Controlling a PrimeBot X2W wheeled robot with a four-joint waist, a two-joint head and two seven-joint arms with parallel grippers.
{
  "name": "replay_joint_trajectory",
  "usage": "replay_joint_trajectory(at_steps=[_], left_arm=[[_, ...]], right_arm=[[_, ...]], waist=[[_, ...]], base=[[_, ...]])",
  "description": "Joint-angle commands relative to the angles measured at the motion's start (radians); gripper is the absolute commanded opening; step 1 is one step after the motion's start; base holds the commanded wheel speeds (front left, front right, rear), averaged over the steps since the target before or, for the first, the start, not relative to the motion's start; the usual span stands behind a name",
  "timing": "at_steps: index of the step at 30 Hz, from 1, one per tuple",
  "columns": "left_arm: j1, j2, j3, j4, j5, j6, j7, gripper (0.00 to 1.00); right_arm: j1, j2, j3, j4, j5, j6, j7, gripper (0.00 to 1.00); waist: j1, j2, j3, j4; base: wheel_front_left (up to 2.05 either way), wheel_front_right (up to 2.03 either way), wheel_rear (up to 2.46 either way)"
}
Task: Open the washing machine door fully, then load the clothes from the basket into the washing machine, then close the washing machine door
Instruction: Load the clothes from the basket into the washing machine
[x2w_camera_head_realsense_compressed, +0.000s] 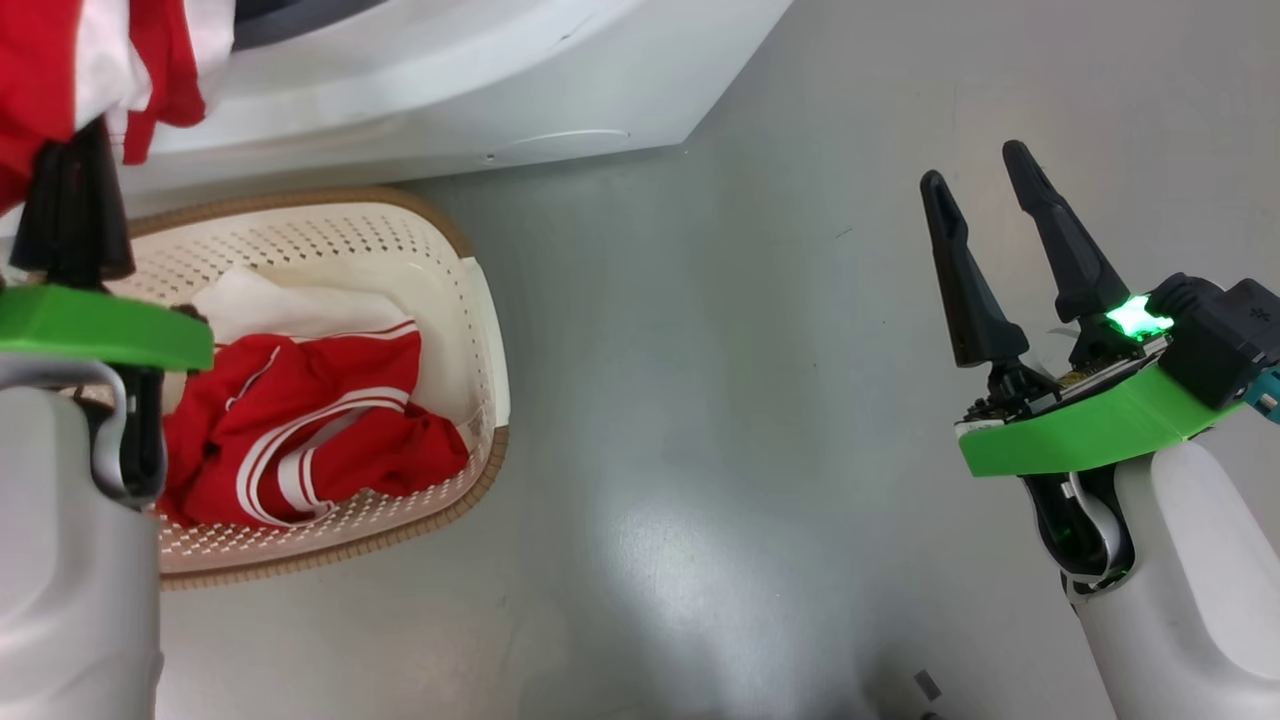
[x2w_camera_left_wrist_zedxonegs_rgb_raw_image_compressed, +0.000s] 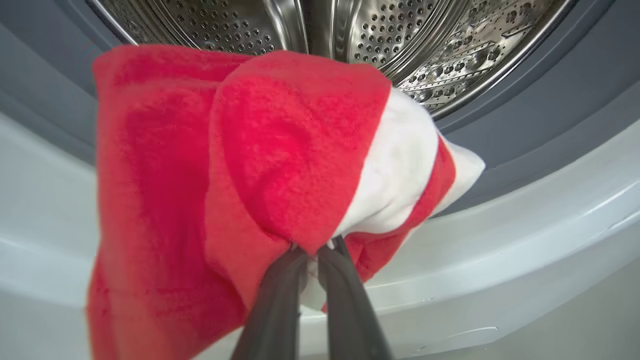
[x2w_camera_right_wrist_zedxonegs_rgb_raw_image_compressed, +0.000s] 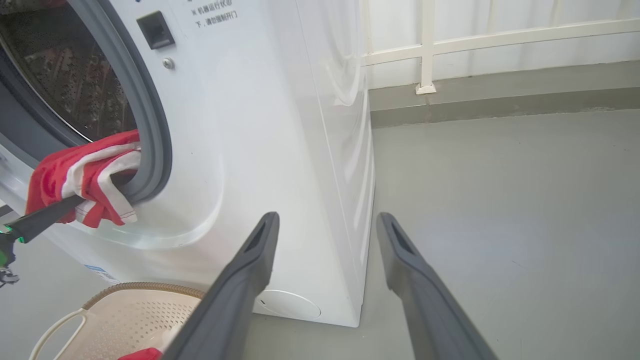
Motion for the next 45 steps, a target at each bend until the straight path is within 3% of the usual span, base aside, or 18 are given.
replay_joint_trajectory(at_steps=[1, 7, 13, 28, 38, 39, 40, 41, 45], left_arm=[[0.038, 0.04, 0.032, -0.061, 0.018, 0.001, -0.008, 0.0], [0.033, 0.047, 0.034, -0.161, 0.022, 0.01, -0.001, 0.0], [-0.073, 0.064, 0.029, -0.144, 0.018, 0.016, 0.051, 0.0], [-0.525, 0.142, -0.036, 0.217, 0.065, 0.012, 0.155, 0.0], [-0.69, 0.16, -0.071, 0.411, 0.088, 0.018, 0.179, 0.0], [-0.701, 0.16, -0.073, 0.432, 0.088, 0.021, 0.179, 0.05], [-0.711, 0.158, -0.072, 0.452, 0.086, 0.024, 0.18, 0.78], [-0.718, 0.156, -0.074, 0.471, 0.084, 0.024, 0.179, 1.0], [-0.736, 0.141, -0.083, 0.517, 0.079, 0.021, 0.133, 1.0]], right_arm=[[0.036, -0.003, 0.015, -0.018, 0.004, 0.002, -0.005, 1.0], [0.041, -0.004, 0.017, -0.015, 0.005, 0.002, -0.005, 1.0], [0.033, -0.002, 0.028, -0.017, 0.008, 0.002, -0.005, 1.0], [0.013, 0.035, 0.024, -0.029, 0.011, 0.002, -0.005, 1.0], [0.008, 0.042, 0.017, -0.035, 0.005, 0.002, -0.005, 1.0], [0.006, 0.042, 0.018, -0.035, 0.005, 0.002, -0.005, 1.0], [0.005, 0.041, 0.018, -0.035, 0.004, 0.002, -0.005, 1.0], [0.005, 0.04, 0.018, -0.035, 0.004, 0.002, -0.005, 1.0], [0.008, 0.038, 0.011, -0.034, 0.0, 0.002, -0.005, 1.0]], waist=[[0.0, 0.0, -0.004, 0.0], [0.0, 0.0, -0.009, 0.003], [0.0, 0.0, -0.006, -0.013], [0.0, 0.0, 0.076, -0.105], [0.0, 0.0, 0.103, -0.118], [0.0, 0.0, 0.104, -0.118], [0.0, 0.0, 0.104, -0.118], [0.0, 0.0, 0.103, -0.118], [0.0, 0.0, 0.101, -0.108]], base=[[0.0, 0.0, 0.0], [0.0, 0.0, 0.0], [0.0, 0.0, 0.0], [0.0, 0.0, 0.0], [0.0, 0.0, 0.0], [0.0, 0.0, 0.0], [0.0, 0.0, 0.0], [0.0, 0.0, 0.0], [0.0, 0.0, 0.0]])
